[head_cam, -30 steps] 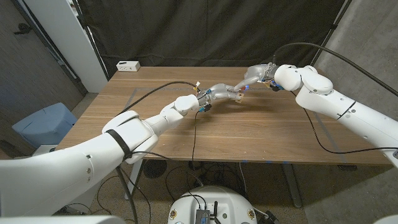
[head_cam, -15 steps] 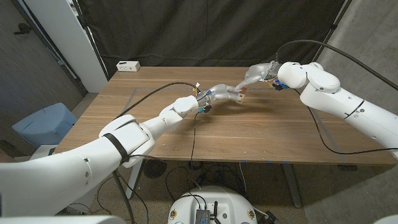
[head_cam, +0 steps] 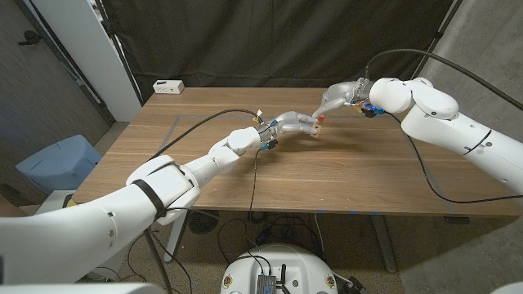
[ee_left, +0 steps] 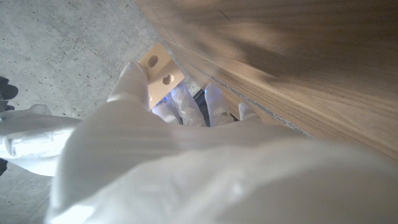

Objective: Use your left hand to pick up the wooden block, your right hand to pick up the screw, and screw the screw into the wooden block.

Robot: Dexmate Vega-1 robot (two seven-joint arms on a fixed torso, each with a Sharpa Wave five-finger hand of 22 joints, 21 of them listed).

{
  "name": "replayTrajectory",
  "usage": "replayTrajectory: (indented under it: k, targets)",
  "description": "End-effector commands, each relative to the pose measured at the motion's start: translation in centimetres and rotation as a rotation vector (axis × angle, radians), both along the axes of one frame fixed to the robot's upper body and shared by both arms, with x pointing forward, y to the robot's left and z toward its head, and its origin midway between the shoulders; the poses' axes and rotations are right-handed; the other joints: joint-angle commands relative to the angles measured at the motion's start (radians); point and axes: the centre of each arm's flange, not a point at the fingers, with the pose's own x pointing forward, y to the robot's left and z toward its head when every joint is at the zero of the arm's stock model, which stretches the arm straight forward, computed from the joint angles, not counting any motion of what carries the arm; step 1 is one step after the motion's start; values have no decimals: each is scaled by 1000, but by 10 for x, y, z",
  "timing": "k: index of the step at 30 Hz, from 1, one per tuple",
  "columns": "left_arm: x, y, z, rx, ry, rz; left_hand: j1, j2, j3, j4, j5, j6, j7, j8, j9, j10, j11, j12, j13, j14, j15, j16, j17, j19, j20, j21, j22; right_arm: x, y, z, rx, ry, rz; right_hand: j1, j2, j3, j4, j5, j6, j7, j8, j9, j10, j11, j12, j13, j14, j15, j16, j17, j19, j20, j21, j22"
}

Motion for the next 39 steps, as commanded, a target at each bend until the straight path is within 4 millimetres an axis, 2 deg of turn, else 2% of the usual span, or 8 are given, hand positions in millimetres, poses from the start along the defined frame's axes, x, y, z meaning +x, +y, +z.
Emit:
replayTrajectory:
  k: [1, 18, 23, 30, 39]
  targets:
    - [1, -2, 0, 1, 5, 3, 3, 10, 4, 5, 4, 8, -2, 5, 4, -2, -1, 1, 1, 3, -3, 2, 4, 0, 0, 3, 6, -10, 0, 2, -9, 14, 16, 30, 5, 19, -8, 6, -12, -6, -7, -1, -18, 1, 0, 3, -16, 4, -5, -1, -5, 2, 2, 3]
    - [5, -4, 3, 6, 18, 15, 3, 9, 3, 4, 4, 8, -1, 5, 4, -2, -1, 1, 1, 1, -3, 2, 4, -1, 0, 3, 6, -2, 0, 1, -35, 29, 15, 114, 10, 59, -27, 8, -83, -27, -51, -6, -70, -10, 0, 6, -43, 7, -3, -2, -16, 3, 4, 2]
    - [5, -4, 3, 8, 17, 16, 2, 9, 3, 5, 4, 8, -3, 5, 4, -1, -1, 1, 1, 1, -3, 2, 4, 0, 1, 3, 6, 0, -1, 0, -40, 27, 12, 129, 11, 66, -29, 7, -85, -35, -54, -7, -75, -14, 1, 6, -45, 5, -2, -3, -16, 4, 5, 2]
    - [5, -6, 4, 12, 15, 15, 2, 9, 3, 5, 4, 8, -1, 5, 4, -2, -1, 1, 1, 1, -3, 2, 4, 0, 1, 3, 6, 3, -3, -2, -36, 17, 5, 169, 15, 84, -31, 2, -70, -63, -53, -7, -75, -22, 8, 7, -43, -1, 3, -3, -5, -2, 10, 2]
    - [5, -7, 5, 15, 16, 15, 3, 9, 3, 5, 4, 9, -3, 6, 4, -2, -1, 1, 1, 2, -4, 2, 4, -1, 2, 3, 6, 5, -7, -4, -24, 1, -2, 229, 12, 107, -33, 0, -20, -94, -41, -7, -59, -41, 20, 7, -24, -23, 13, -5, 12, -9, 16, 2]
